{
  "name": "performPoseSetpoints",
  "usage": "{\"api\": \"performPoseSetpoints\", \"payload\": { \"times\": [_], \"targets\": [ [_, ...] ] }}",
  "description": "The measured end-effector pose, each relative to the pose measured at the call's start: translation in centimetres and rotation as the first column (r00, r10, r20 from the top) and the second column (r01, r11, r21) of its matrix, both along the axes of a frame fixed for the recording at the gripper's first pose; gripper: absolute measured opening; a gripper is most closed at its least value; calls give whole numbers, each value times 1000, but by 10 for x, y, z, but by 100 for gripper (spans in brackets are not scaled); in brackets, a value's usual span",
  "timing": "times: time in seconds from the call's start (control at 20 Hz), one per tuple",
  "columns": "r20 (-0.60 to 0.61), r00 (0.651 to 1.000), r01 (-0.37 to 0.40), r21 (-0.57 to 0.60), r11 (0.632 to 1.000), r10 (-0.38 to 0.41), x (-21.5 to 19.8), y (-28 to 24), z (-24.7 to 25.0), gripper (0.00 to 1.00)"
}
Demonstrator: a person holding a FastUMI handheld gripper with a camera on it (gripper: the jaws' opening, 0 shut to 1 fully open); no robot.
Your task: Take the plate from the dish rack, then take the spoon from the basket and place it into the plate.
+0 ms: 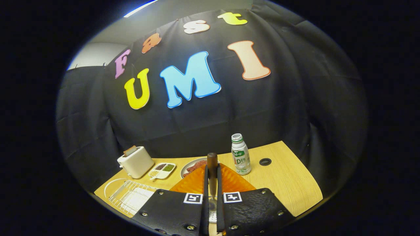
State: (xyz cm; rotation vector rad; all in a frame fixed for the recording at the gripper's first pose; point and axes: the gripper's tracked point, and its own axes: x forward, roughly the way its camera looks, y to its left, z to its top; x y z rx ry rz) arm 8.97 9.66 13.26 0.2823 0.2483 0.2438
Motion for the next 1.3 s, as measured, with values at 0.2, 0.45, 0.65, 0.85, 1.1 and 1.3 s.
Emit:
{"api": "performPoseSetpoints", "payload": {
  "times": [0.2, 0.45, 0.65, 0.85, 1.1, 1.3],
  "targets": [
    [69, 996, -64, -2, 998, 64, -40, 18, 38, 9],
    [129, 981, -141, -56, 988, 147, -98, 44, 59, 9],
    [96, 973, -206, -50, 977, 210, -143, 73, 42, 9],
    [25, 964, -265, -47, 963, 266, -182, 104, -2, 9],
    [-25, 952, -307, -64, 949, 306, -219, 130, -43, 9],
    [-58, 947, -319, -66, 946, 315, -241, 146, -68, 9]
  ]
}}
